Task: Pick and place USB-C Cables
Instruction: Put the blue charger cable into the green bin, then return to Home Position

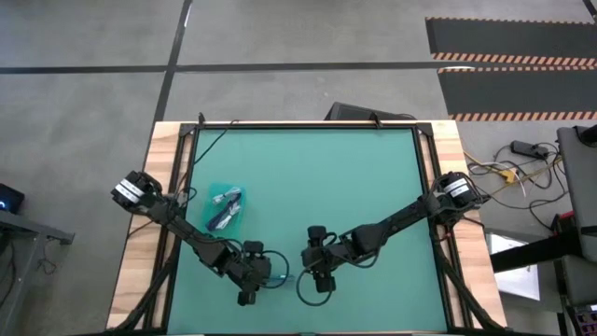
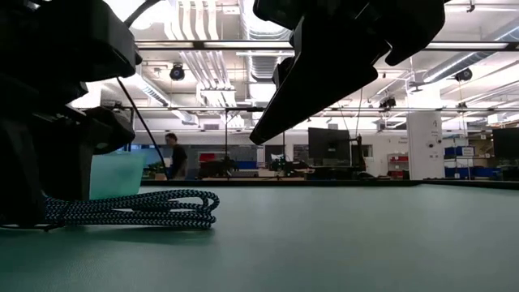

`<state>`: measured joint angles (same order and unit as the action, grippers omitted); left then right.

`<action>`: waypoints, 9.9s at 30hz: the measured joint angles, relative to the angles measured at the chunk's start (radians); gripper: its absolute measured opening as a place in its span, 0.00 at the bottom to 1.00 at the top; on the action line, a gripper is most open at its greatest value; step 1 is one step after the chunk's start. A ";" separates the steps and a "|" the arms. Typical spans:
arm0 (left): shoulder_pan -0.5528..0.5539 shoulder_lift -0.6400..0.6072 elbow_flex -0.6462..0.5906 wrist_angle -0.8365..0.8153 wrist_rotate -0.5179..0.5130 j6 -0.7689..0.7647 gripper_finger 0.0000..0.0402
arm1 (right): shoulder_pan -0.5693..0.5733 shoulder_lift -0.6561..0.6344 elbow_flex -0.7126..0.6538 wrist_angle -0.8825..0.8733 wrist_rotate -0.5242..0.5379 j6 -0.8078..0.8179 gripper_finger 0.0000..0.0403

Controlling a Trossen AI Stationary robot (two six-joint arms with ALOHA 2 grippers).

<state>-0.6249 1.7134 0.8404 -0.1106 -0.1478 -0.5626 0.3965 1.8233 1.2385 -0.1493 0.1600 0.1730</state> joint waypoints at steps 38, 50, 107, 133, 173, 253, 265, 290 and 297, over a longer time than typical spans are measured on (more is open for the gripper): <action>0.010 -0.333 -0.029 -0.068 -0.112 -0.027 0.04 | -0.030 -0.078 -0.011 -0.071 0.014 -0.195 0.55; 0.024 -0.569 -0.029 -0.523 -0.341 -0.352 0.05 | -0.085 -0.153 -0.068 -0.019 0.025 -0.321 0.55; 0.292 -0.314 0.110 -1.268 -0.236 -0.916 0.06 | -0.304 -0.700 -0.484 0.543 -0.145 -0.603 0.55; 0.299 -0.253 0.103 -1.259 -0.223 -0.915 0.06 | -0.304 -0.700 -0.485 0.543 -0.143 -0.593 0.55; 0.304 -0.295 0.225 -1.232 -0.206 -0.608 0.27 | -0.304 -0.700 -0.496 0.544 -0.155 -0.617 0.55; 0.353 -1.694 -0.703 -0.263 -0.192 0.211 0.01 | -0.489 -1.096 -0.793 0.561 -0.325 -0.573 0.55; 0.353 -1.689 -0.730 -0.210 -0.199 0.242 0.01 | -0.593 -1.251 -0.910 0.594 -0.317 -0.532 0.55; 0.353 -1.690 -0.731 -0.204 -0.198 0.256 0.01 | -0.642 -1.692 -1.065 0.458 -0.317 -0.486 0.55; 0.353 -1.690 -0.731 -0.204 -0.197 0.256 0.01 | -0.641 -1.742 -1.081 0.430 -0.317 -0.486 0.55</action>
<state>-0.2722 0.0231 0.1093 -0.3145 -0.3450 -0.3065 -0.2449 0.0812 0.1572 0.2810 -0.1570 -0.3133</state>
